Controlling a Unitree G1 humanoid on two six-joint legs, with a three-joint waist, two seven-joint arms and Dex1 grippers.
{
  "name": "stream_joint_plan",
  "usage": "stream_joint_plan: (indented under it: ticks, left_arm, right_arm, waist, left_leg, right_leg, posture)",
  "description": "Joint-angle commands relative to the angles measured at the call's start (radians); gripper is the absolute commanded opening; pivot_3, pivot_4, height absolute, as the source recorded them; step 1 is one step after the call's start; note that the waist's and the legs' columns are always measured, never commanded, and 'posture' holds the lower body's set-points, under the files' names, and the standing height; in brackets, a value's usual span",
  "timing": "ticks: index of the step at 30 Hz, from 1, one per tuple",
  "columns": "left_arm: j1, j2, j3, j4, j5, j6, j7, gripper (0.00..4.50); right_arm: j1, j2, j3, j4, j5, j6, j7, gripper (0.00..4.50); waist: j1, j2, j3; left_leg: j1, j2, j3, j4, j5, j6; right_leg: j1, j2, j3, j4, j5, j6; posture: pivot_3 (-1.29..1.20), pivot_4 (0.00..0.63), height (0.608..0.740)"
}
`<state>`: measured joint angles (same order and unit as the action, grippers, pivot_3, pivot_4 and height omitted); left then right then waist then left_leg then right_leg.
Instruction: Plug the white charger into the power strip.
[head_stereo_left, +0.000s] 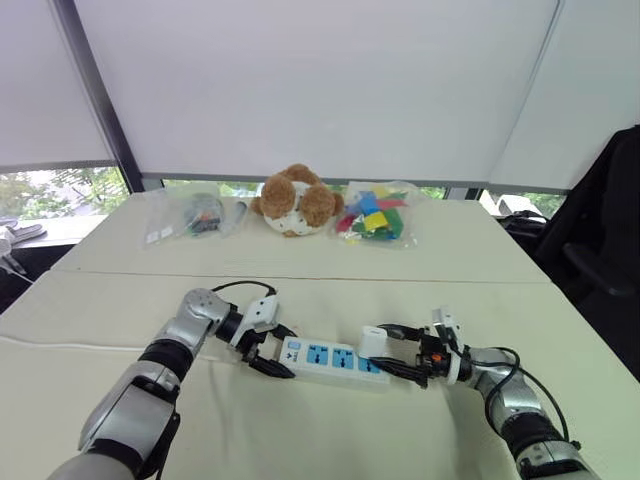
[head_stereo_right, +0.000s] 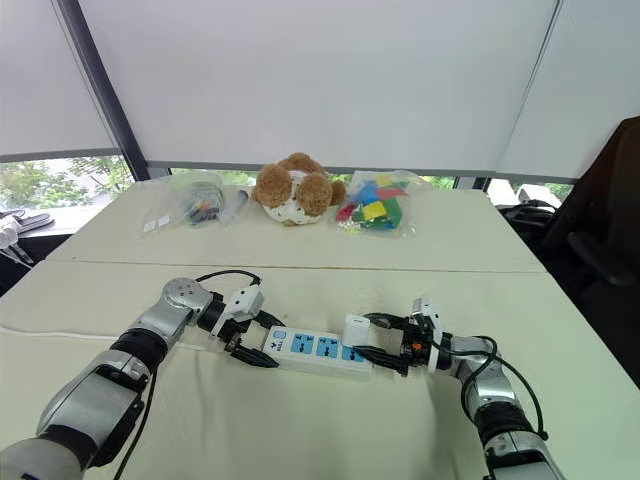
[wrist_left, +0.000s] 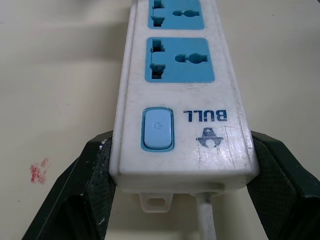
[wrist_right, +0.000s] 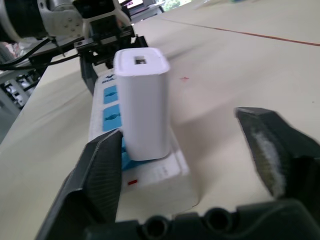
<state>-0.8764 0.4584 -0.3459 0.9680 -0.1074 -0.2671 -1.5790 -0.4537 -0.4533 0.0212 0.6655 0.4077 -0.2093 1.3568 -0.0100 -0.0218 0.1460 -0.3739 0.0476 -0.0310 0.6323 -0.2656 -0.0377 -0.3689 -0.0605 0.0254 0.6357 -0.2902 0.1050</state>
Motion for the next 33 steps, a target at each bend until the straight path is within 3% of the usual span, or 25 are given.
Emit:
stream_joint_plan:
  ticks: [1,4,5,11,14,18,27,33]
  left_arm:
    - [0.008,-0.014,-0.009,0.003,0.042,-0.010,-0.035,3.01]
    - [0.010,-0.023,-0.001,0.011,0.052,-0.017,-0.034,3.01]
    - [0.016,0.000,-0.084,-0.019,0.003,-0.012,0.062,3.01]
    - [0.002,-0.041,-0.016,0.028,0.048,-0.031,-0.008,3.01]
    - [0.005,-0.048,-0.001,0.025,0.062,-0.024,-0.003,3.01]
    - [0.007,-0.052,0.013,0.035,0.070,-0.040,0.002,3.01]
    - [0.002,-0.062,0.038,0.053,0.094,-0.052,0.020,3.01]
    - [-0.001,-0.074,0.046,0.062,0.106,-0.061,0.021,3.01]
  right_arm:
    - [0.048,-0.029,-0.023,-0.194,0.025,0.094,-0.031,3.70]
    - [0.052,-0.027,-0.025,-0.320,0.043,0.162,-0.054,3.70]
    - [0.047,-0.024,-0.026,-0.348,0.051,0.187,-0.060,3.70]
    - [0.014,-0.024,-0.028,-0.402,0.068,0.275,-0.077,3.70]
    - [0.016,-0.034,-0.017,-0.392,0.049,0.277,-0.064,2.90]
    - [0.019,-0.044,-0.008,-0.387,0.036,0.295,-0.051,0.81]
    - [0.064,-0.067,0.032,-0.426,-0.001,0.303,-0.025,0.82]
    - [0.070,-0.081,0.095,-0.357,-0.108,0.248,-0.048,0.82]
  waist:
    - [0.002,0.004,0.003]
    - [0.001,0.012,0.008]
    - [0.000,0.013,0.009]
    - [0.014,0.014,0.010]
    - [0.022,0.014,0.010]
    - [0.023,0.014,0.010]
    - [0.024,0.014,0.010]
    - [0.024,0.014,0.010]
  left_leg:
    - [-0.003,0.000,0.000,0.001,0.000,0.000]
    - [-0.005,0.000,0.001,0.001,0.000,0.000]
    - [-0.005,0.000,0.001,0.001,0.000,0.000]
    - [-0.004,-0.001,0.001,0.002,0.000,-0.001]
    - [-0.005,-0.001,0.001,0.002,0.000,-0.001]
    - [-0.006,-0.001,0.001,0.001,0.000,-0.001]
    - [-0.006,-0.001,0.001,0.002,0.001,-0.001]
    - [-0.004,-0.001,0.001,0.002,0.001,-0.001]
  right_leg:
    - [-0.003,0.000,0.000,0.001,0.000,0.001]
    - [-0.005,0.000,0.000,0.001,0.000,0.001]
    - [-0.005,0.000,0.000,0.001,0.000,0.001]
    - [-0.004,0.000,0.000,0.001,0.000,0.001]
    - [-0.004,0.000,0.000,0.000,0.000,0.001]
    - [-0.005,0.000,0.000,-0.001,0.000,0.001]
    - [-0.004,0.000,0.000,-0.001,0.000,0.001]
    - [-0.002,0.000,0.000,-0.001,0.000,0.001]
  posture:
    - [0.00,0.150,0.739]
    - [0.00,0.150,0.739]
    - [0.00,0.150,0.739]
    - [0.00,0.150,0.739]
    - [0.00,0.150,0.739]
    - [0.00,0.150,0.739]
    - [0.00,0.150,0.739]
    - [0.00,0.150,0.739]
